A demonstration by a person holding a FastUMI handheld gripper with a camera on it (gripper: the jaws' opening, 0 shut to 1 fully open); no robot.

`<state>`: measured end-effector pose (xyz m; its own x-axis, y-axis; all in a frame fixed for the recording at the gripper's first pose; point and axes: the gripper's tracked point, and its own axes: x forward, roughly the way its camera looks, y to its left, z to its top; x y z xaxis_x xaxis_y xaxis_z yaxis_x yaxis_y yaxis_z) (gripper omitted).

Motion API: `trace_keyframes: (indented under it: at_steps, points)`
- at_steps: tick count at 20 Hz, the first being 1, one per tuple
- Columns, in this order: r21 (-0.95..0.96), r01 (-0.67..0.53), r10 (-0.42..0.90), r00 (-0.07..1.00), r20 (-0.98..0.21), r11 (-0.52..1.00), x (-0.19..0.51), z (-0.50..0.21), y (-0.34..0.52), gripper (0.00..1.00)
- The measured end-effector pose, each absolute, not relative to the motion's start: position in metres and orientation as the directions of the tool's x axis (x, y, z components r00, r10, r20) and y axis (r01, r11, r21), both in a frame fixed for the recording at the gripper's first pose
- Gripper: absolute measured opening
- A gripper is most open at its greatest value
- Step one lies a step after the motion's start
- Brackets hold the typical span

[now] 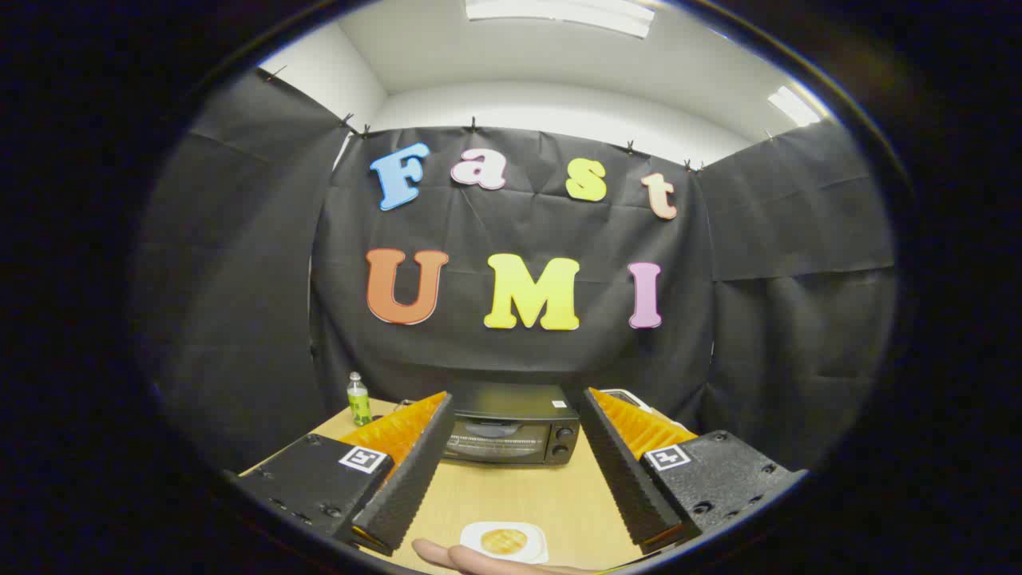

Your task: Open the toaster oven, put the food inside, and close the toaster oven door.

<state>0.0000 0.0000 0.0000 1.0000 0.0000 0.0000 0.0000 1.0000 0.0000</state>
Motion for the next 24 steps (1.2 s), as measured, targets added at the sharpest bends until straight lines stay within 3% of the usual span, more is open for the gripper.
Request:
trace_keyframes:
  at_steps: [2, 15, 24]
  points:
    - [-0.021, 0.043, -0.043, 0.999, 0.027, 0.999, -0.001, 0.003, -0.011, 1.0]
    - [0.01, 0.005, -0.005, 0.999, 0.038, 1.0, 0.002, -0.006, -0.016, 1.0]
    - [-0.005, -0.028, 0.028, 1.0, -0.005, 1.0, 0.096, -0.016, -0.015, 1.0]
